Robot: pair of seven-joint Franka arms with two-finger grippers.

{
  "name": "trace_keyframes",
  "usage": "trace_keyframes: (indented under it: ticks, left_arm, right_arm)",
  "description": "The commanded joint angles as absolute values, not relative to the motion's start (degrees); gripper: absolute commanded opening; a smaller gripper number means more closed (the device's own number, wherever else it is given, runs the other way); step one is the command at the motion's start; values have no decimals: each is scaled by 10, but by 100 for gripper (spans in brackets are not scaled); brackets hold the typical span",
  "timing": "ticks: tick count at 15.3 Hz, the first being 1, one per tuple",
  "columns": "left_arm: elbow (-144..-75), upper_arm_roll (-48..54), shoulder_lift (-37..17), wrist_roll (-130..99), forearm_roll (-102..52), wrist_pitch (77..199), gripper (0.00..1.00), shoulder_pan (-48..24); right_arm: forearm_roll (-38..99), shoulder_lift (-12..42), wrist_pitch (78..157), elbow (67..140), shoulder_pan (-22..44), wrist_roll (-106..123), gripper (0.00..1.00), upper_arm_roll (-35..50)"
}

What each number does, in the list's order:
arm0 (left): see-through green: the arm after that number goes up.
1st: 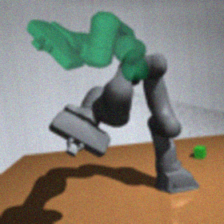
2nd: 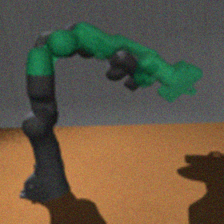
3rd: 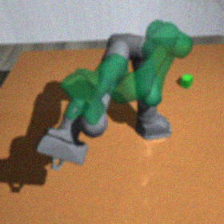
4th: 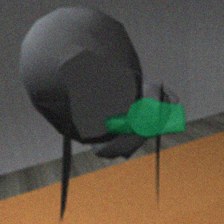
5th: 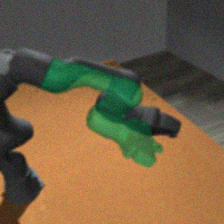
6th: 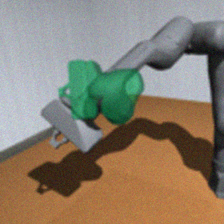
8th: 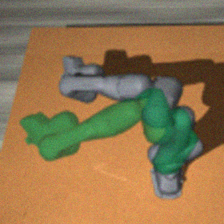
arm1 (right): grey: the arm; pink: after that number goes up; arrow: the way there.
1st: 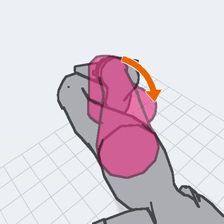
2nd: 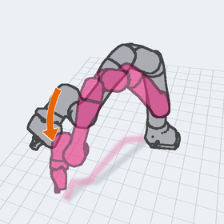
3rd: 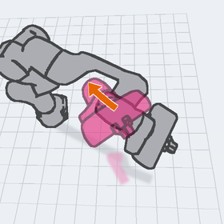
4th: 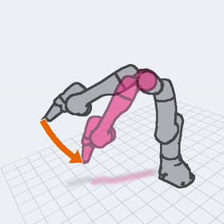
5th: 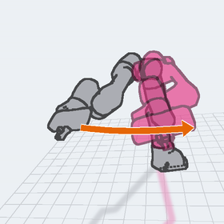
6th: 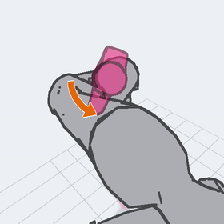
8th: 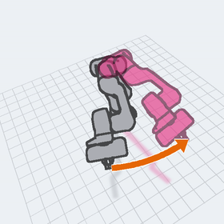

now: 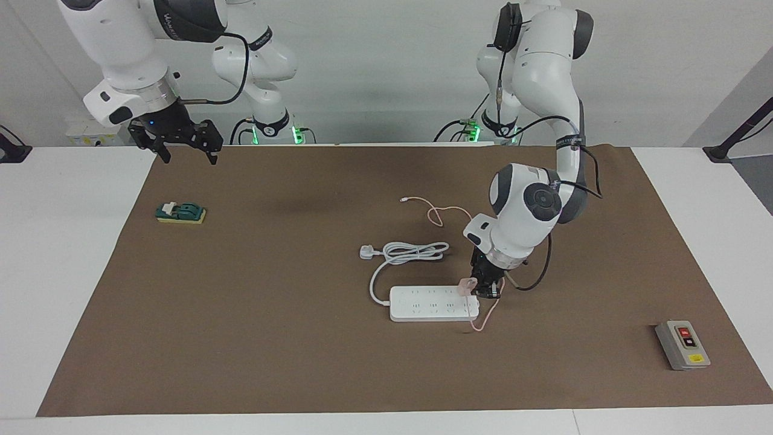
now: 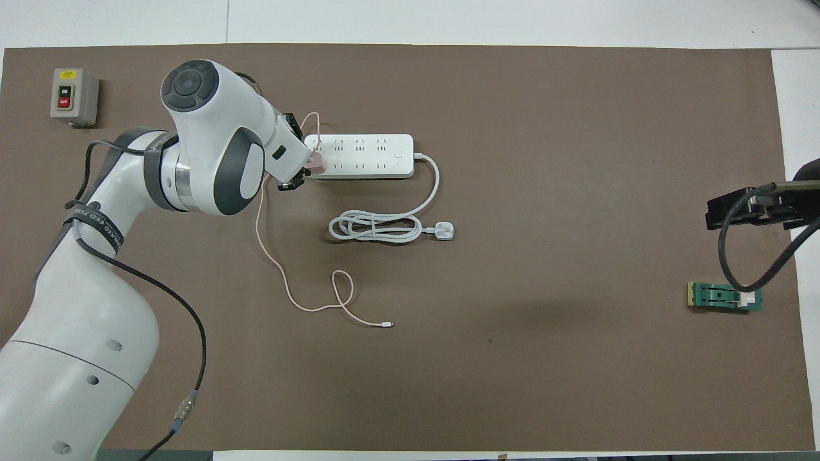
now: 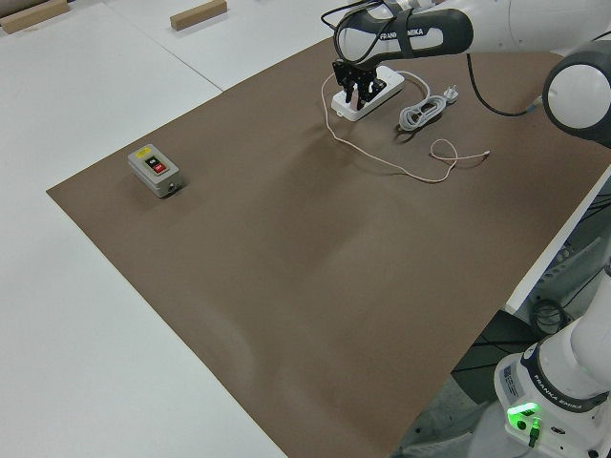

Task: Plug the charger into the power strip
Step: 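Push the pink charger into the power strip socket with the left gripper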

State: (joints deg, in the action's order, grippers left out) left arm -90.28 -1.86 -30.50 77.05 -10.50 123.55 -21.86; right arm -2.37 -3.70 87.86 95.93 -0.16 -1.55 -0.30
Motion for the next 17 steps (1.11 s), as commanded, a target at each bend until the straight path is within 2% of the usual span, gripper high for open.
trace_keyframes:
  ticks: [1,6,13,15,16,17]
  left_arm:
    - [-892,-4,-346,766,-134,1219,10,-233]
    - [-846,-4,-376,767,-89,1176,0,-236]
    - [-840,2,-391,773,-75,1176,0,-232]
    - [-842,1,-390,775,-91,1181,10,-231]
    - [-842,1,-389,775,-96,1182,19,-231]
    - [-842,1,-388,775,-98,1181,23,-231]
  right_arm:
    - [-29,-44,872,962,-4,-6,100,-1]
    - [-29,-44,872,963,-4,-6,100,-1]
    - [-29,-44,872,962,-4,-6,100,-1]
    - [-29,-44,872,962,-4,-6,100,-1]
    - [-29,-44,872,963,-4,-6,100,-1]
    - [-29,-44,872,962,-4,-6,100,-1]
